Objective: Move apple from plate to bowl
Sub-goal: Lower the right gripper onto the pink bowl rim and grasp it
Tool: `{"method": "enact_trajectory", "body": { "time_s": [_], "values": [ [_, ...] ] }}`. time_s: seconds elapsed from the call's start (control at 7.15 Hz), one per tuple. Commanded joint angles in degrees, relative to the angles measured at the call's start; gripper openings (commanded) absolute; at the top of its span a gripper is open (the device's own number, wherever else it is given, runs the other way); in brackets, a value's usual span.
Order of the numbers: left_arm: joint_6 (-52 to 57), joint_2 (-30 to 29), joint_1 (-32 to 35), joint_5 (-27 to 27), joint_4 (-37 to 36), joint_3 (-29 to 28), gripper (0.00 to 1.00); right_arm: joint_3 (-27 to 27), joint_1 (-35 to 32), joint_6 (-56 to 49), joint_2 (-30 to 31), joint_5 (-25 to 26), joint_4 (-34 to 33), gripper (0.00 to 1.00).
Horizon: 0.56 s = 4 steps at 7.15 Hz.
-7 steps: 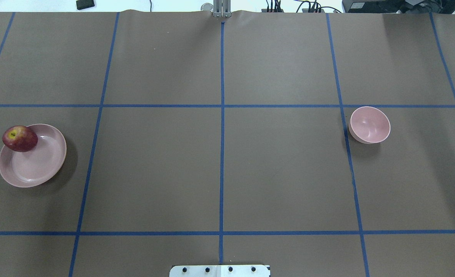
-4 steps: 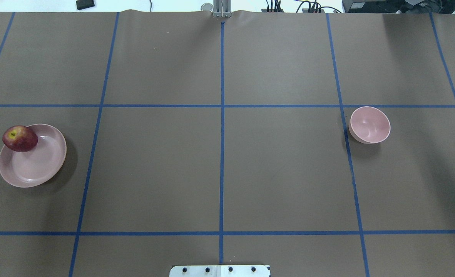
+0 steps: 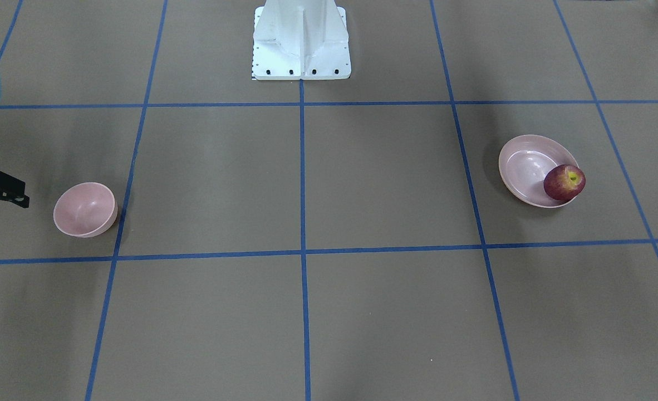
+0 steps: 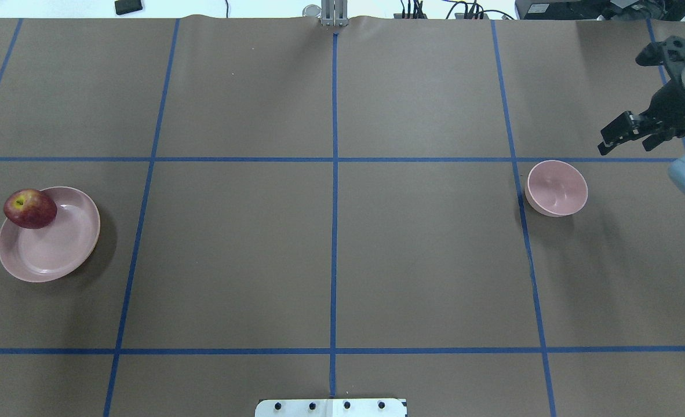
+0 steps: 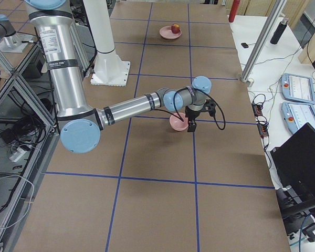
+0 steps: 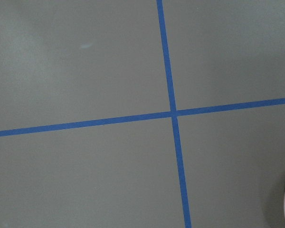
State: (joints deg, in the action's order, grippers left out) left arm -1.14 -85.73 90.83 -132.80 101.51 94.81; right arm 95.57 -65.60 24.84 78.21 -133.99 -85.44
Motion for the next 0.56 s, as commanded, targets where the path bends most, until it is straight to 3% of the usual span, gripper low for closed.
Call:
{"method": "enact_trajectory", "body": {
  "time_s": [0.0, 0.14, 0.42],
  "values": [
    [0.0, -0.1, 0.0, 0.0, 0.0, -0.1, 0.98, -5.5, 3.5, 5.2, -0.4, -0.2, 11.9, 1.0],
    [-0.1, -0.1, 0.0, 0.0, 0.0, 0.2, 0.98, -8.9, 4.4, 7.0, -0.5, -0.3, 16.1, 1.0],
    [-0.1, -0.1, 0.0, -0.1, 0.0, 0.4, 0.98, -9.5, 6.5, 7.7, -0.3, -0.7, 17.0, 1.0]
  ]
}}
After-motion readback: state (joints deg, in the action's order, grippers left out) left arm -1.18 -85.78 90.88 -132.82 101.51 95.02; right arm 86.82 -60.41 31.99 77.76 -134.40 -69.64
